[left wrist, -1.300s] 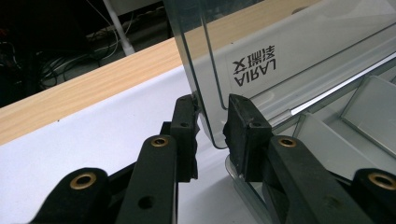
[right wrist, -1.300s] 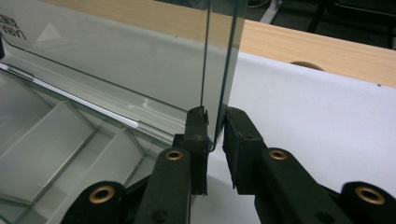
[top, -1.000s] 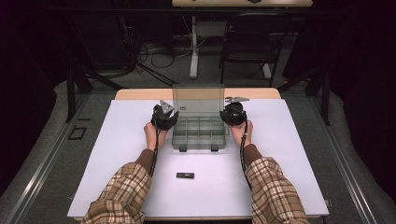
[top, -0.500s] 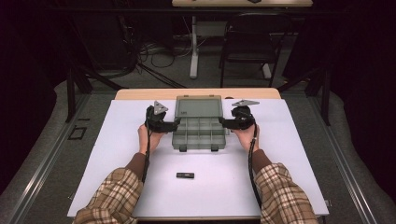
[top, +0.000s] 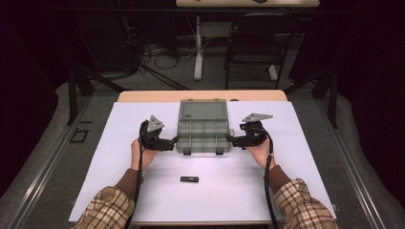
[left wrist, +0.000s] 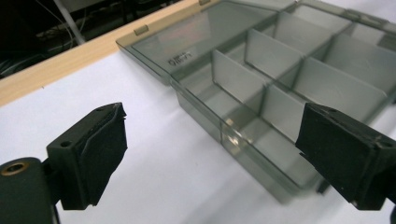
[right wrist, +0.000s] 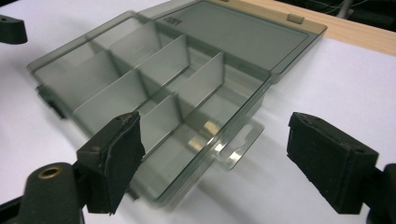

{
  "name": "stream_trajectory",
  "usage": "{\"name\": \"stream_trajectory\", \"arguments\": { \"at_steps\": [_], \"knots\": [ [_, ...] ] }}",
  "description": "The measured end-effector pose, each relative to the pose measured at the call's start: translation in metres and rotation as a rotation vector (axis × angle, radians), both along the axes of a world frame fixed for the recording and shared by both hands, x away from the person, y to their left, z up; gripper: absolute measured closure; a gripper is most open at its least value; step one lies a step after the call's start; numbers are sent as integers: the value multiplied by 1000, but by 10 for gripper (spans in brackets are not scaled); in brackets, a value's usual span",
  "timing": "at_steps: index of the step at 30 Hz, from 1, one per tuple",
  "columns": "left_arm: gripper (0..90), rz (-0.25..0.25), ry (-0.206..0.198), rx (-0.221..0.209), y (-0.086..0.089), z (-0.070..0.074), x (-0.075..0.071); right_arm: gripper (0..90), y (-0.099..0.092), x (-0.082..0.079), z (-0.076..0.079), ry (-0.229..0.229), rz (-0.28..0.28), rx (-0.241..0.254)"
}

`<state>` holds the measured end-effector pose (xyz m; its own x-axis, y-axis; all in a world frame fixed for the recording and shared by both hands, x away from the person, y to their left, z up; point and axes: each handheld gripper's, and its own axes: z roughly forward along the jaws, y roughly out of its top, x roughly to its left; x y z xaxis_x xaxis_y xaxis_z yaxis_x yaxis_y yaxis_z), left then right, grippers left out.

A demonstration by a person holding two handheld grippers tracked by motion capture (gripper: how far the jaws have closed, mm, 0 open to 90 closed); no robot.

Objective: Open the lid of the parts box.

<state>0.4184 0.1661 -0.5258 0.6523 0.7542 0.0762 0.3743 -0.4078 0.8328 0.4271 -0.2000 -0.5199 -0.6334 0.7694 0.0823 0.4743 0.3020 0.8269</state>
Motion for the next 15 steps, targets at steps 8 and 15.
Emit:
{"name": "stream_trajectory", "arguments": {
  "at_steps": [8, 15],
  "knots": [
    [42, -15, 1, 18, 7, 1, -18, 140, -6, -24, 5, -5, 63, 9],
    [20, -43, 13, 31, 10, 2, -31, 85, -12, -41, 0, 2, 66, -6]
  ]
}}
